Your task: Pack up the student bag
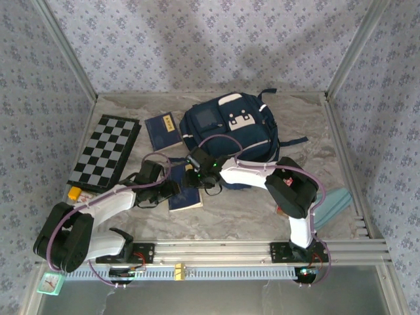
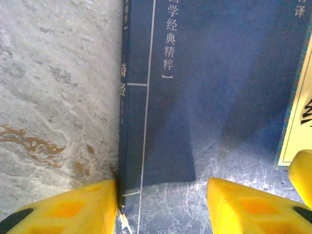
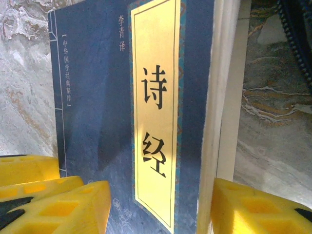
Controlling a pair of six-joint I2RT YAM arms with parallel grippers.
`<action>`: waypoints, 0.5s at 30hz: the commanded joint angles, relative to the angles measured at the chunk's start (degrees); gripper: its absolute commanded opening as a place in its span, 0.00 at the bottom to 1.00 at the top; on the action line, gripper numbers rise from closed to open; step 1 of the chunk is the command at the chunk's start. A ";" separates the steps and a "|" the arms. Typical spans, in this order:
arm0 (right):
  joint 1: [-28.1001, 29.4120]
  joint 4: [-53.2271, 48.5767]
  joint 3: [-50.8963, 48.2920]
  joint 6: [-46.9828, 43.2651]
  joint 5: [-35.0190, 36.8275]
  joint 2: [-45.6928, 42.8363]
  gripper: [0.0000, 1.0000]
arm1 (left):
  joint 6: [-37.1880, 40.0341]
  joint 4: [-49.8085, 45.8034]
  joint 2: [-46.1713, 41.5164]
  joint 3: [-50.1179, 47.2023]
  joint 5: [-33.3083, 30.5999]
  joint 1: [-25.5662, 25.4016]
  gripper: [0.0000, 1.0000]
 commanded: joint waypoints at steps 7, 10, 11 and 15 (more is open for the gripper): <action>0.72 -2.92 2.07 -1.77 -2.61 -5.03 0.53 | 0.43 -3.96 0.49 1.33 -3.25 0.18 0.51; 0.34 -2.27 1.21 -2.13 -4.49 -5.88 0.52 | 0.28 -3.76 0.78 1.52 -3.00 0.09 0.51; 0.16 -2.12 0.86 -1.98 -4.87 -6.06 0.50 | 0.35 -3.66 0.95 1.60 -2.91 0.15 0.51; 0.03 -0.59 0.03 -2.17 -5.86 -5.78 0.46 | 0.22 -3.44 1.02 1.78 -2.78 0.11 0.51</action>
